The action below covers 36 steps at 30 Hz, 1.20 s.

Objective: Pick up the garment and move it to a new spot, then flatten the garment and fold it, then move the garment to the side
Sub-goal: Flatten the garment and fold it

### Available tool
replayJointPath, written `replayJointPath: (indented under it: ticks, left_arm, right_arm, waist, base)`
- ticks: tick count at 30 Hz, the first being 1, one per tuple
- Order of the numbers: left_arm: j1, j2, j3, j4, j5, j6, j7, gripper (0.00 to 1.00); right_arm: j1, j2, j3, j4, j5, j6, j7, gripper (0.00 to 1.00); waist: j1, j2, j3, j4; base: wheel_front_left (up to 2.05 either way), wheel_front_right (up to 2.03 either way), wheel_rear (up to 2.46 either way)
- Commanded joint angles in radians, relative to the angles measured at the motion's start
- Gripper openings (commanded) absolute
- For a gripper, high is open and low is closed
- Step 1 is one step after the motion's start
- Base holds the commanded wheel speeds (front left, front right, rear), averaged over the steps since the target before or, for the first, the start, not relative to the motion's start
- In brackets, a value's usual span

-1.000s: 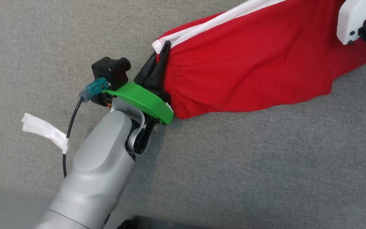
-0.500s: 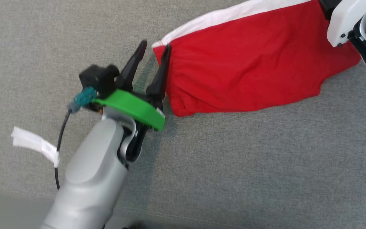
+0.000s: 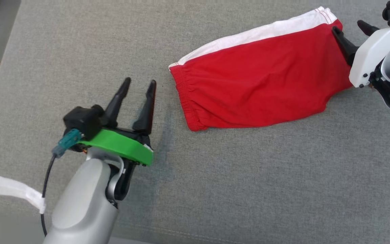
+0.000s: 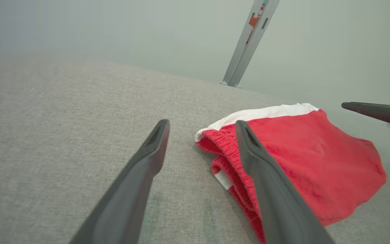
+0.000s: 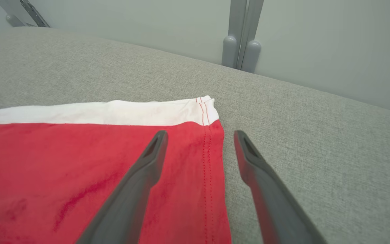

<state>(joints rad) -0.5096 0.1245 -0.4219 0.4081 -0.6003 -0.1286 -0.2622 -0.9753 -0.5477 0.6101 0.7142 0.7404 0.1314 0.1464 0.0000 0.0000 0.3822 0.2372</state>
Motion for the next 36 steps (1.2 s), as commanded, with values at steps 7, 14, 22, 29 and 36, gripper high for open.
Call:
replayJointPath:
  ticks: [7,14,22,29,36]
  left_arm:
    - [0.093,-0.031,0.187,-0.129,0.174,-0.002,-0.003,1.0]
    - [0.134,-0.049,0.237,-0.181,0.225,-0.003,-0.003,1.0]
    - [0.156,-0.057,0.246,-0.193,0.227,-0.002,-0.003,1.0]
    - [0.146,-0.062,0.251,-0.198,0.222,-0.002,-0.003,1.0]
    - [0.138,-0.065,0.252,-0.187,0.224,-0.003,-0.003,1.0]
  right_arm:
    - [0.033,0.027,-0.052,0.085,0.0,-0.002,0.024,1.0]
    - [-0.007,0.061,-0.114,0.183,-0.051,-0.002,0.008,1.0]
    - [-0.047,0.099,-0.163,0.288,-0.117,-0.002,-0.003,1.0]
    - [-0.026,0.164,-0.158,0.384,-0.146,-0.001,0.096,0.23]
    - [-0.01,0.162,-0.161,0.364,-0.147,-0.001,0.065,0.0]
  waist:
    - [0.0,0.0,-0.018,0.03]
    - [0.0,0.0,0.015,0.051]
    - [0.0,0.0,0.042,0.079]
    - [0.0,0.0,0.047,0.087]
    - [0.0,0.0,0.046,0.078]
  base:
    - [0.0,0.0,0.0]
    - [0.0,0.0,0.0]
    - [0.0,0.0,0.0]
    - [0.0,0.0,0.0]
    - [0.0,0.0,0.0]
